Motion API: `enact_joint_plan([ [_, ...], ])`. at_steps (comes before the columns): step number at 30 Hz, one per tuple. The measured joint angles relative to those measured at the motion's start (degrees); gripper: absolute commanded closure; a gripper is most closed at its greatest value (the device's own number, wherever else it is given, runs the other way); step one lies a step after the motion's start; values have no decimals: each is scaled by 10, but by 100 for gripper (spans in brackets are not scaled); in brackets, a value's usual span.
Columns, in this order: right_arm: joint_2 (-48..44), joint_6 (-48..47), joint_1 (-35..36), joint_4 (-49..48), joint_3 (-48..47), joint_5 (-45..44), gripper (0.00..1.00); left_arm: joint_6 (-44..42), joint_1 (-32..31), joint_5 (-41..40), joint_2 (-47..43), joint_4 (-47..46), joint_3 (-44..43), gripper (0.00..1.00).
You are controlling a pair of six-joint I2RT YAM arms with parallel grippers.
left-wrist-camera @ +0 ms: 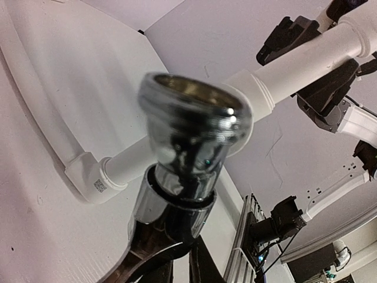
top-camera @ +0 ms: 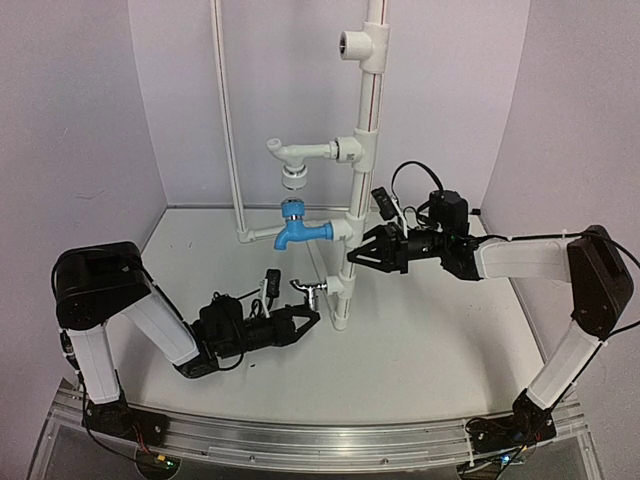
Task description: Install the water faucets
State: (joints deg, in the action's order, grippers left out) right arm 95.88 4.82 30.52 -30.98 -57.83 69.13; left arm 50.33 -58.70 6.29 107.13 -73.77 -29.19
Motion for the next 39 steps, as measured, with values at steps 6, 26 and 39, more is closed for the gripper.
enact_joint_plan([
  [6,0,4,1,-5,3,-11,100,7,16,23,1,2,0,91],
  [26,-9,8,-3,-10,14,-9,100,12,78,14,26,4,-28,86],
  [39,-12,9,-4,-13,20,-9,100,-3,109,95,74,3,-110,86],
])
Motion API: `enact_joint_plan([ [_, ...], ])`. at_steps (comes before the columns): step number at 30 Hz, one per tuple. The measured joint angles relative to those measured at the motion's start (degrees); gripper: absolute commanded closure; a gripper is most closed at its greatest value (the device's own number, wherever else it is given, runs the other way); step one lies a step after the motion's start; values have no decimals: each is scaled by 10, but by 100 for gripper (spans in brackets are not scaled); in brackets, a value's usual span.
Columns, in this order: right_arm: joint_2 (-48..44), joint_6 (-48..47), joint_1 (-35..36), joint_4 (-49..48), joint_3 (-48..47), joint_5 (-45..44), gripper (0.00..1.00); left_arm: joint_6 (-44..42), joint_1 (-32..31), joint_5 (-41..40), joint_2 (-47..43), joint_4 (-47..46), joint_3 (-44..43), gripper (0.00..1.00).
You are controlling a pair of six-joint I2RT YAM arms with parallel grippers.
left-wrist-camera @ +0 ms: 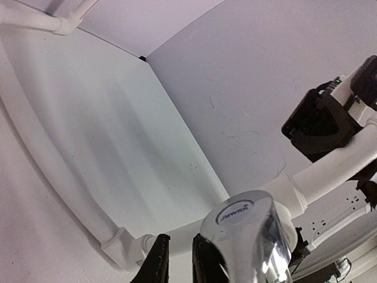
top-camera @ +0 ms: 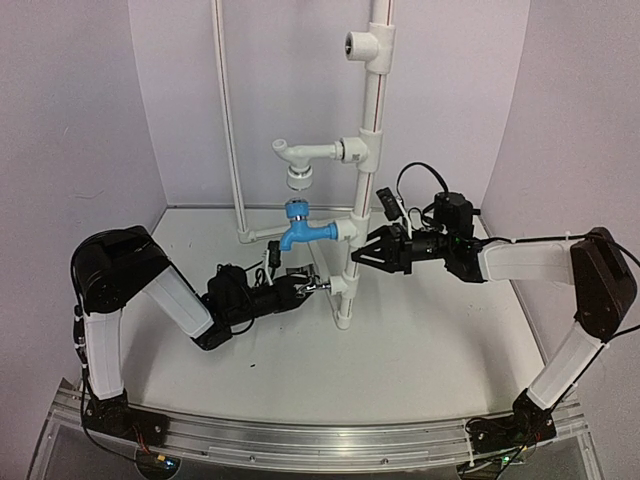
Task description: Install the water faucets
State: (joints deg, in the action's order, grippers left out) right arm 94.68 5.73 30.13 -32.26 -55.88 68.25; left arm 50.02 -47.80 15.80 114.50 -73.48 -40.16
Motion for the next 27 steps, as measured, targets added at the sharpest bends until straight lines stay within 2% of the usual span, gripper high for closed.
enact_joint_plan([
  [10,-2,2,-2,-2,3,2,100,-89,8,49,-16,14,-5,82],
  [13,-2,2,-3,-1,3,5,100,-120,11,54,-33,20,8,76],
  [27,-2,3,-5,0,3,15,100,-266,17,62,-74,30,47,64],
])
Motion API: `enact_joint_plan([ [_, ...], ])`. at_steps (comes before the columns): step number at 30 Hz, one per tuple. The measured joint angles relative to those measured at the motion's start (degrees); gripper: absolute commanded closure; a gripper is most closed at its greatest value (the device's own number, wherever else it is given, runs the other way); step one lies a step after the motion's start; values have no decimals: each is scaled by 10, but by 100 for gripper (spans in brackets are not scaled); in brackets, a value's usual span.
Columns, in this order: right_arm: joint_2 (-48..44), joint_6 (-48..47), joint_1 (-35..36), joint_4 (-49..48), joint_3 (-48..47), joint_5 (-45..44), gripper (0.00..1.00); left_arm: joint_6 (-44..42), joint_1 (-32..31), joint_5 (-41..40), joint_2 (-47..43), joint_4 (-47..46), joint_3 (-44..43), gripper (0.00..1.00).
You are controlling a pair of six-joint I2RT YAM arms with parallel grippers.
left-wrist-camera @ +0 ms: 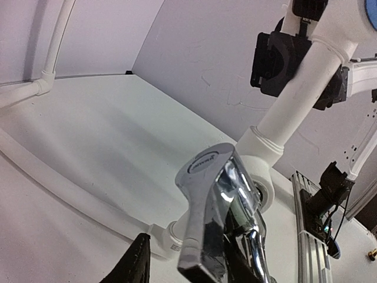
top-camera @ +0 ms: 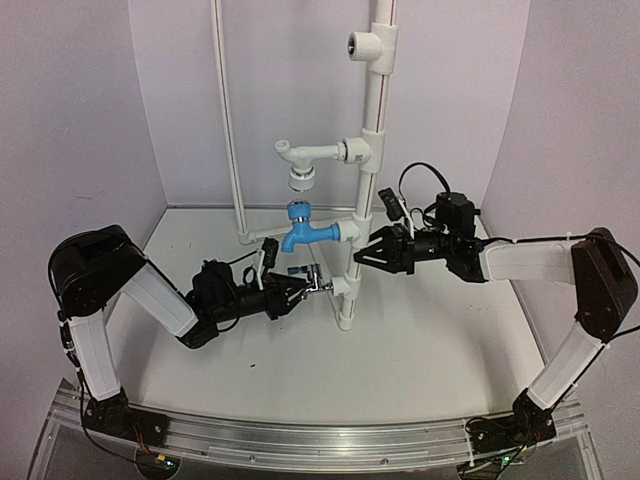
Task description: Install the water faucets
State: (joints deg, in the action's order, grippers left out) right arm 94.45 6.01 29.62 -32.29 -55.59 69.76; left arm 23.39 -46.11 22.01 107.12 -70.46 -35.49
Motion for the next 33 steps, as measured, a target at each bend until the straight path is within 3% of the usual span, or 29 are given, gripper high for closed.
enact_joint_plan([
  [6,0,0,-2,0,0,4,100,-50,4,-1,-14,1,5,55],
  [10,0,0,-4,2,0,9,100,-65,6,-8,-16,-1,5,41],
  [13,0,0,-4,2,0,14,100,-69,9,-15,-18,-1,10,22],
  [16,0,0,-4,4,0,22,100,-61,12,-24,-34,-1,28,15],
  [24,0,1,3,6,0,19,100,-20,-8,65,-166,22,45,5],
  [33,0,2,3,5,0,17,100,54,1,88,-153,38,26,0],
])
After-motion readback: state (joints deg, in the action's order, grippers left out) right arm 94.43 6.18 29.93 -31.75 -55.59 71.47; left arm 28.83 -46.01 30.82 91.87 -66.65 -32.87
